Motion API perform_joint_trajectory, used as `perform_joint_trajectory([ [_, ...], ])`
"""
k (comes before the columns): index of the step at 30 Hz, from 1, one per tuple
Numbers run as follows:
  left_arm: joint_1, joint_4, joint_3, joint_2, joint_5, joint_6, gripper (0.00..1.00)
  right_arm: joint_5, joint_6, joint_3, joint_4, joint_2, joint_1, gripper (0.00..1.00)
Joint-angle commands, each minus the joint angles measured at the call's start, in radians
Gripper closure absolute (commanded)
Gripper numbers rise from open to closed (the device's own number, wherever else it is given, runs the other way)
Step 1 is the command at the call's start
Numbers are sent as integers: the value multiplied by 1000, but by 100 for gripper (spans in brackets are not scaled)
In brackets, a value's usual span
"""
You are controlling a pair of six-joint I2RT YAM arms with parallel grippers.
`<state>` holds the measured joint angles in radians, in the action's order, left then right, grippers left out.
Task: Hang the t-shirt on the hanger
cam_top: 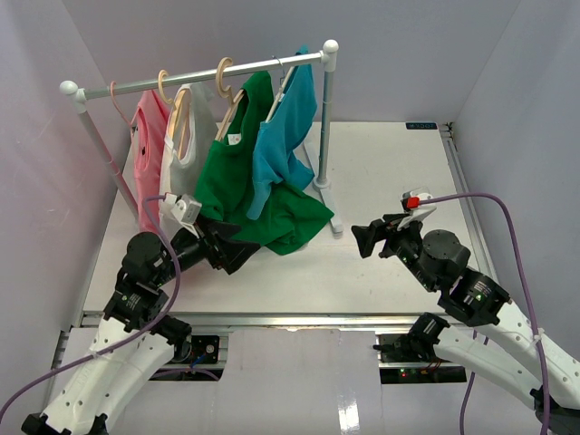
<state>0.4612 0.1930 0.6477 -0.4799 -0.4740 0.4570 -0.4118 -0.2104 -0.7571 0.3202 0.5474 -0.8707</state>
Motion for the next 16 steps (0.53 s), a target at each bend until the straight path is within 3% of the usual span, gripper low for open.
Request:
perform_joint_trajectory([
  [1, 5, -7, -33, 53, 55, 11, 2, -2, -1, 2, -25, -4, -2, 10],
  [16, 5, 47, -56, 70, 38, -29, 2, 42, 12, 12, -43, -9, -1, 10],
])
